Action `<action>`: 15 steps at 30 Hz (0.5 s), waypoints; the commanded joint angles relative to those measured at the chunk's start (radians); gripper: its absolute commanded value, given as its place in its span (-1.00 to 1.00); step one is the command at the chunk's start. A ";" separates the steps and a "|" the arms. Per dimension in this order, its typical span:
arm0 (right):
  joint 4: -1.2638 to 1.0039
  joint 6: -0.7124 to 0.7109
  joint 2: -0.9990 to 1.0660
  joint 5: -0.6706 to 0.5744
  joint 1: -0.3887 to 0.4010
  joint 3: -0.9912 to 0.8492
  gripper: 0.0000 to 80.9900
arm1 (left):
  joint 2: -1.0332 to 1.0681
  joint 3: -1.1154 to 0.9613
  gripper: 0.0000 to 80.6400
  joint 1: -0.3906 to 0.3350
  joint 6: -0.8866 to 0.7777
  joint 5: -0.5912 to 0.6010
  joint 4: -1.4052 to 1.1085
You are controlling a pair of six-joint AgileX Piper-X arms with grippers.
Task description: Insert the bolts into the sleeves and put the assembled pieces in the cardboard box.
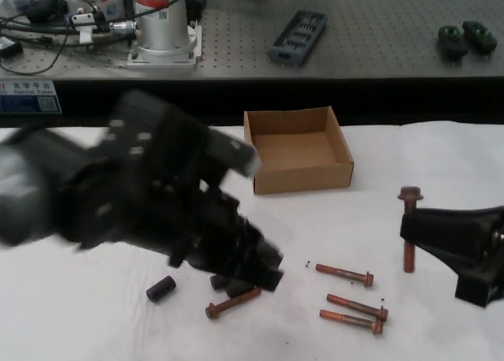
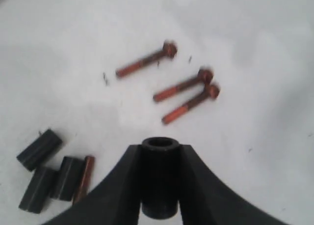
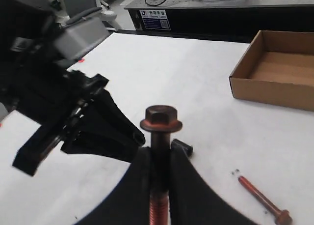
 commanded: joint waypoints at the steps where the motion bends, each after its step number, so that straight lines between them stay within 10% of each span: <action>1: -0.100 0.053 0.029 -0.042 -0.015 0.009 -0.97 | -0.097 0.093 -0.95 0.000 -0.119 0.037 -0.203; 15: -0.503 0.133 0.331 -0.196 -0.015 0.007 -0.97 | -0.185 0.525 -0.95 0.000 -0.422 0.088 -0.944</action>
